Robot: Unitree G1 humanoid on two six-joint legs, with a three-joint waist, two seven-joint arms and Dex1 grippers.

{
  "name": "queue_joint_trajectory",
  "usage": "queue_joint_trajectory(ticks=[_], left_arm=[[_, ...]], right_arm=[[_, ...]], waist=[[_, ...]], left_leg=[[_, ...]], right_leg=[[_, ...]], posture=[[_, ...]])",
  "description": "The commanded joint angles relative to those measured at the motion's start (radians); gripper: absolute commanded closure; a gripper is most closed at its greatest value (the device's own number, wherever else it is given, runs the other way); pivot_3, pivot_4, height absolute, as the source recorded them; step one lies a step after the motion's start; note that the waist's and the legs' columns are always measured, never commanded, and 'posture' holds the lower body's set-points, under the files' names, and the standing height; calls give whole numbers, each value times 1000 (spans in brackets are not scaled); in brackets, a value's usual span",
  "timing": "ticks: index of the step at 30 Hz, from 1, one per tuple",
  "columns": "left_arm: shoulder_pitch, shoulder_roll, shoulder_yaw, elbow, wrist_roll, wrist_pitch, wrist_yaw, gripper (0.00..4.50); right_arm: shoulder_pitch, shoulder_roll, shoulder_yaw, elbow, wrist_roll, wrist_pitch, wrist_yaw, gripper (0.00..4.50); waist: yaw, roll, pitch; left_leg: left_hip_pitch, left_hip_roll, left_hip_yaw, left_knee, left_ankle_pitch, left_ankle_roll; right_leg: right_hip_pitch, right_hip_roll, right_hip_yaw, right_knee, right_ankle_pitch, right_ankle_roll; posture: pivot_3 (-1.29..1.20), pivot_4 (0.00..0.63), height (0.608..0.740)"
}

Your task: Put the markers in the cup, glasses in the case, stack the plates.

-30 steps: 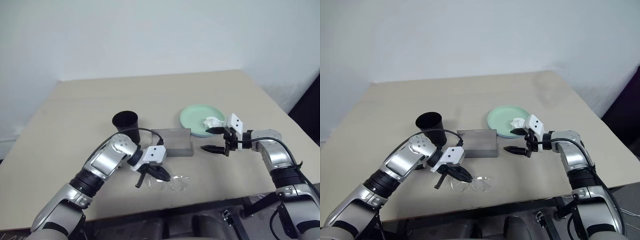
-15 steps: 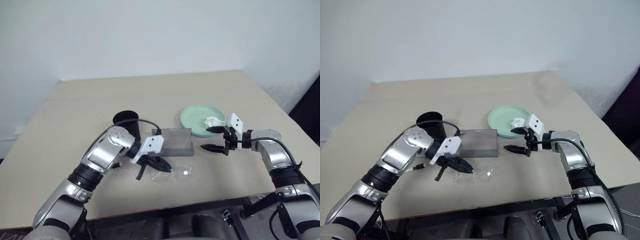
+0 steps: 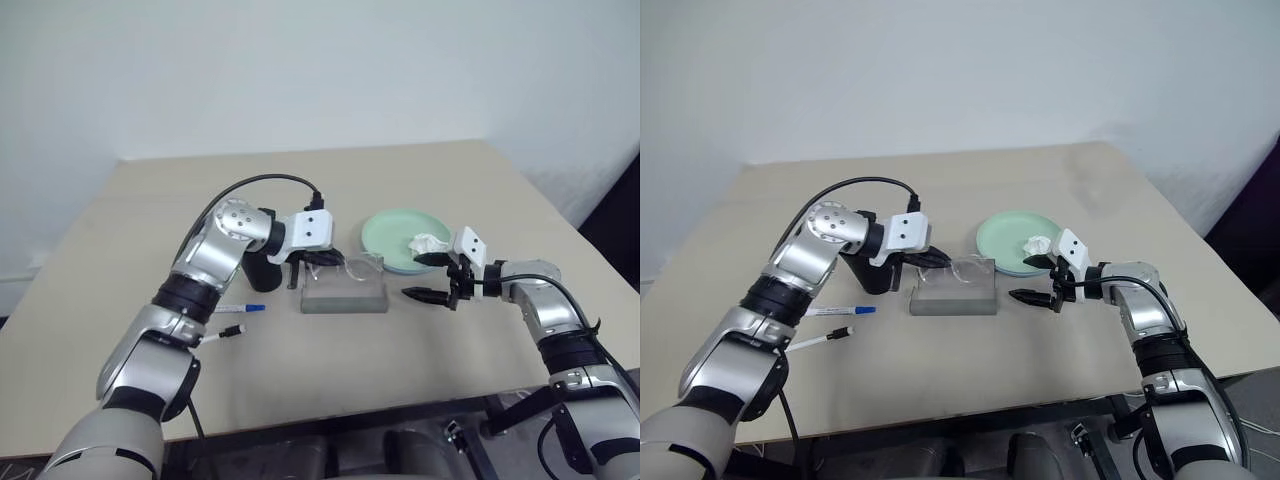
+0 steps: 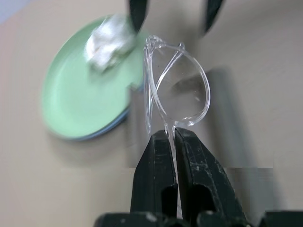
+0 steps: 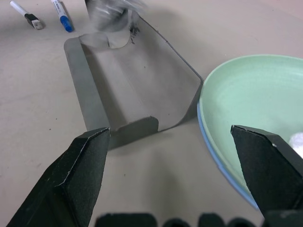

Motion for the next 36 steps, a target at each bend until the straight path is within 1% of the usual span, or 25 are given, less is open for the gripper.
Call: queue_joint_trajectory(ticks=[1, 5, 13, 19, 25, 28, 30, 31, 32, 36], left_arm=[[-51, -33, -27, 88, 75, -80, 50, 4474], [-72, -72, -52, 165, 117, -106, 44, 4474], [-86, -90, -65, 224, 138, -95, -21, 4474], [-63, -90, -54, 201, 111, -45, -104, 4474], [-51, -98, -55, 196, 116, -19, -121, 4474], [-46, -101, -51, 196, 118, -12, -111, 3837], [-45, -102, -45, 195, 119, -20, -95, 3222], [-47, -104, -41, 195, 119, -20, -83, 2826], [-52, -108, -34, 198, 117, -23, -69, 2558], [-80, -127, 5, 204, 89, -12, -35, 2558]], right_arm=[[-28, 2, -15, -18, 13, -17, -7, 61], [-20, 1, -16, -26, 14, -16, -12, 61], [-9, -2, -16, -35, 13, -16, -20, 61], [-8, 0, -13, -35, 14, -16, -22, 61], [-13, 4, -9, -29, 13, -19, -21, 61], [-14, 7, -7, -29, 12, -19, -22, 61], [-14, 8, -6, -29, 12, -19, -22, 61], [-13, 8, -6, -29, 12, -19, -22, 61], [-13, 9, -5, -29, 12, -19, -22, 61], [-15, 9, -4, -28, 11, -19, -22, 61]], waist=[[0, 0, 0], [0, 0, 0], [-1, 0, 0], [-1, 0, 0], [-1, 0, 0], [-1, 0, 0], [-1, 0, 0], [-1, 0, 0], [-1, 0, 0], [-1, 0, 0]], left_leg=[[0, 0, 0, 0, 0, 0], [0, 0, 0, 0, -1, 1], [-1, 0, 0, 2, -2, 3], [-2, 0, 0, 5, -3, 4], [-2, 0, 0, 6, -3, 4], [-2, 0, 0, 6, -3, 4], [-2, 0, 0, 6, -3, 4], [-2, 0, 0, 6, -3, 4], [-2, 0, 0, 6, -3, 4], [-2, 0, 0, 7, -3, 5]], right_leg=[[0, 0, 0, 0, 0, 0], [0, 0, 0, 0, 1, 1], [0, 0, 0, 0, 1, 1], [0, -1, 0, 0, 1, 1], [0, -1, 0, 0, 1, 1], [0, -1, 0, 0, 1, 1], [0, -1, 0, 1, 1, 1], [0, -1, 0, 1, 1, 1], [0, -1, 0, 1, 1, 1], [0, -1, 0, 1, 1, 1]], posture=[[0, 0, 740], [0, 0, 740], [0, 0, 740], [0, 0, 740], [0, 0, 740], [0, 0, 740], [0, 0, 740], [0, 0, 740], [0, 0, 740], [0, 0, 740]])
